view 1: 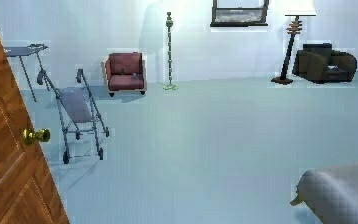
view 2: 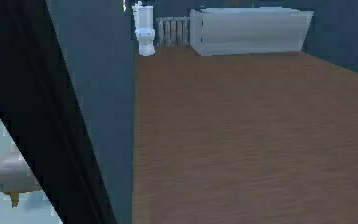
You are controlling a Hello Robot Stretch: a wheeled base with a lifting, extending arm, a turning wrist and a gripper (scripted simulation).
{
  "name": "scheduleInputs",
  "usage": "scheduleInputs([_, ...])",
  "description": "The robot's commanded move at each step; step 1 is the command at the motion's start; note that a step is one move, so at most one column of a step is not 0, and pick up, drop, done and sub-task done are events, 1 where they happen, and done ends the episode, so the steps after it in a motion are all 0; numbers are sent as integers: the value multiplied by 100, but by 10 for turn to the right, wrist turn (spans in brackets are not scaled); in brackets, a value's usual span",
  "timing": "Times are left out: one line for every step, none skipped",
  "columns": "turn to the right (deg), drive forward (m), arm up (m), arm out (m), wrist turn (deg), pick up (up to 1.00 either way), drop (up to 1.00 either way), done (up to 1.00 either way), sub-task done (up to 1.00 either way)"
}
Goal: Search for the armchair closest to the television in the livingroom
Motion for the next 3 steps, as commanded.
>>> scheduleInputs([-150, 0, 0, 0, 0, 0, 0, 0, 0])
scheduleInputs([0, 100, 0, 0, 0, 0, 0, 0, 0])
scheduleInputs([-120, 0, 0, 0, 0, 0, 0, 0, 0])
